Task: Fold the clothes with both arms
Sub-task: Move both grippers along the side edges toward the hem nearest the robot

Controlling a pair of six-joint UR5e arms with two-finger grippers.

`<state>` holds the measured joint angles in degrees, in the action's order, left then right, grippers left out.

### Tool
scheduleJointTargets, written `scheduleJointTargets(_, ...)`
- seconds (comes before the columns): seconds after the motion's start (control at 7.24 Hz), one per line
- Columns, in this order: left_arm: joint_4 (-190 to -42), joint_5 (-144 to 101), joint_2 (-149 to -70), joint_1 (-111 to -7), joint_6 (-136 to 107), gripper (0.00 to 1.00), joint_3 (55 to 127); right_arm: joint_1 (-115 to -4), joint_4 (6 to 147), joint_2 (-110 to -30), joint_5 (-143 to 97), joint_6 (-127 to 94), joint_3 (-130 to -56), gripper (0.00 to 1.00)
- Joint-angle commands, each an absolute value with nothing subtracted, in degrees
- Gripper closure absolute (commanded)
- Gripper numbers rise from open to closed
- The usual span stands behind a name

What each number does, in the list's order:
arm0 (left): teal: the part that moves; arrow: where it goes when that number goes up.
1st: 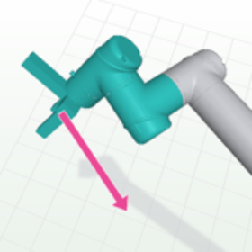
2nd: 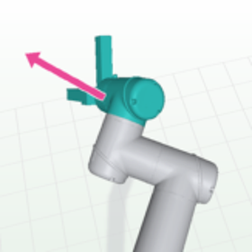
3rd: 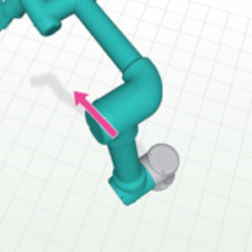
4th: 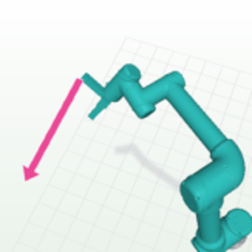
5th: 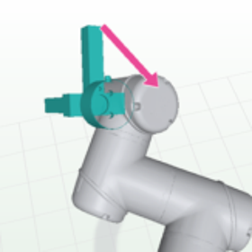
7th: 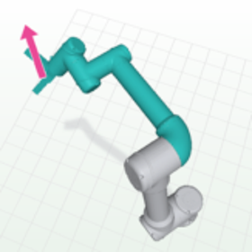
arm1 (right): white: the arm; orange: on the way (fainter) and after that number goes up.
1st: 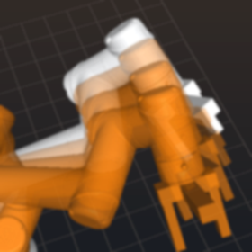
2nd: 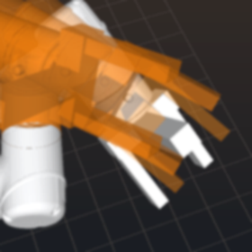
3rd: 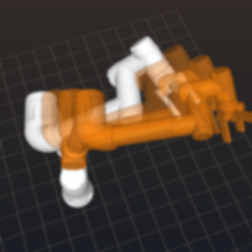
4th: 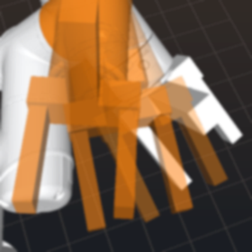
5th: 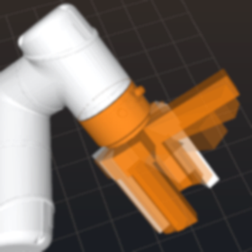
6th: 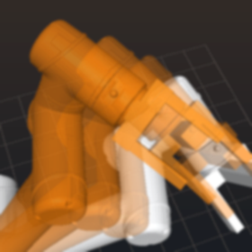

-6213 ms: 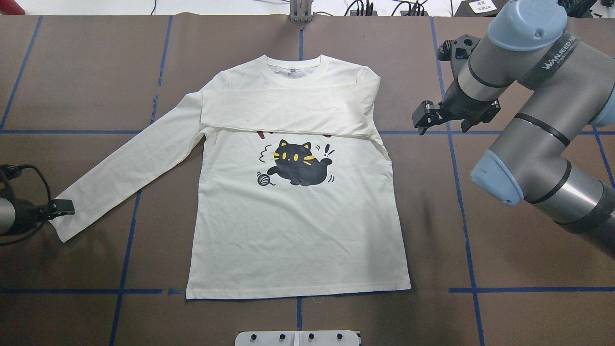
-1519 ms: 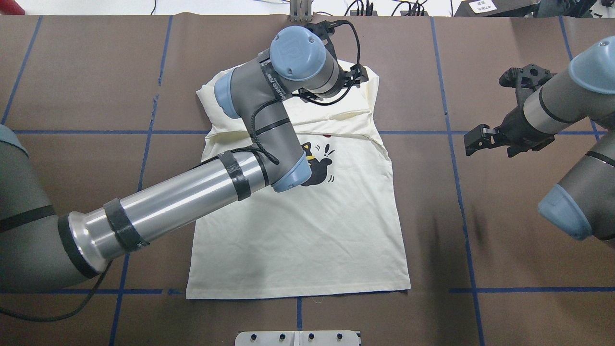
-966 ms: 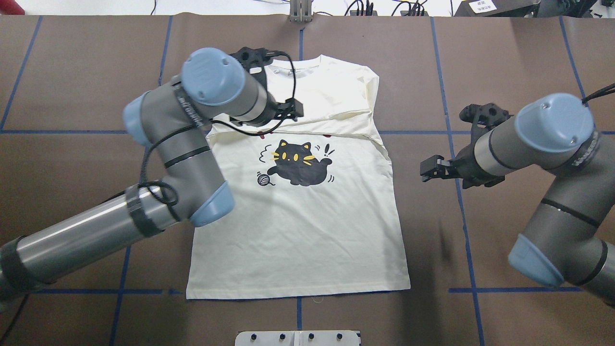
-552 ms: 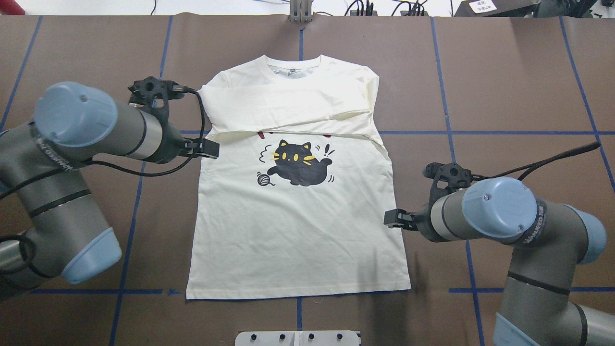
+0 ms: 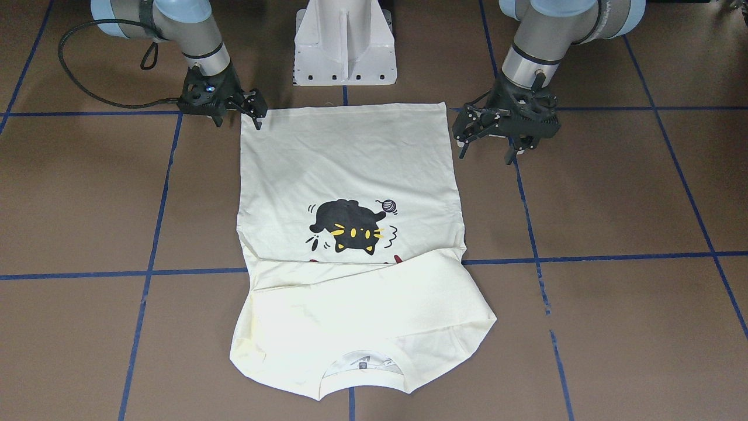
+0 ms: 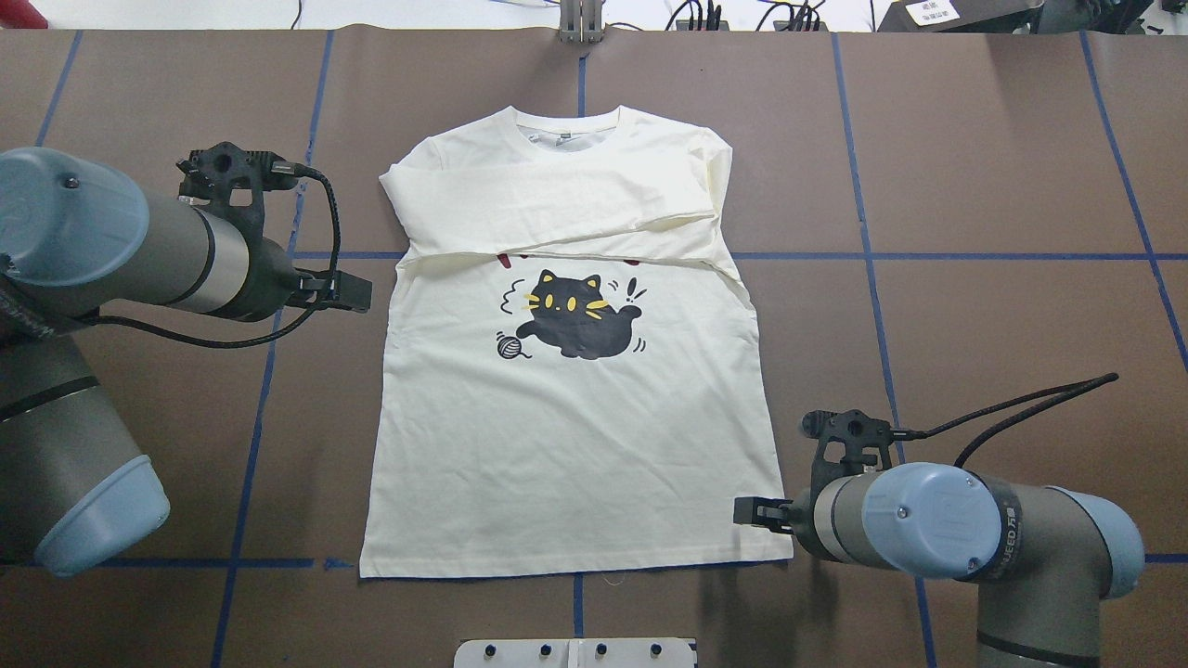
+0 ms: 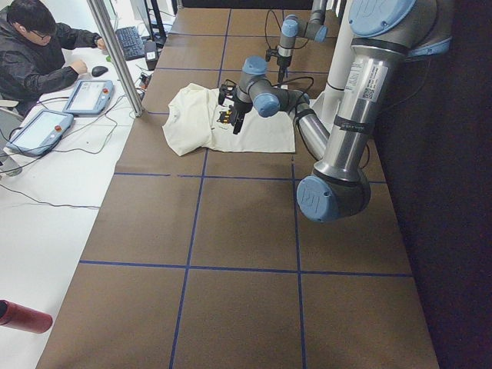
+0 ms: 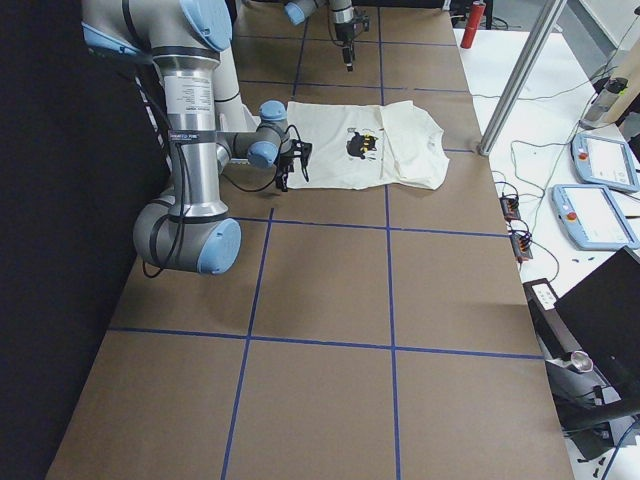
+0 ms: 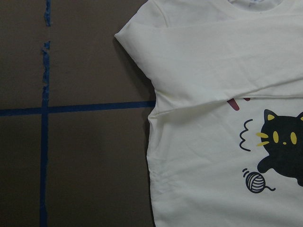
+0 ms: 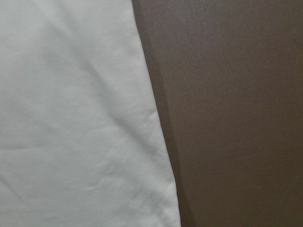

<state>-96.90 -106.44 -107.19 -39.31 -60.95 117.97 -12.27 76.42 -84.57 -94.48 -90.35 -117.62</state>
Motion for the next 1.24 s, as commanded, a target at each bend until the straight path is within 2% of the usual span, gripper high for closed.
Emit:
scheduleJointTargets(0.0,-96.4,-106.5,-107.4,-39.3,-60.9,0.0,118.2,-10.2,76.6,-84.8,-93.9,-91.1,-117.8,0.0)
scheduleJointTargets(0.41,-96.5,-106.5,-107.8,-39.2,-60.9,0.0,118.2,-10.2,76.8,-84.4,-94.5,-91.1,-117.9,0.07)
scheduleJointTargets(0.69,-96.6,-106.4,-107.8,-39.2,-60.9,0.0,118.1,-10.2,76.8,-84.5,-94.4,-91.1,-117.6,0.27)
scheduleJointTargets(1.1,-96.7,-106.4,-107.8,-39.1,-60.9,0.0,118.0,-10.5,76.9,-84.5,-94.4,-91.1,-117.3,0.28)
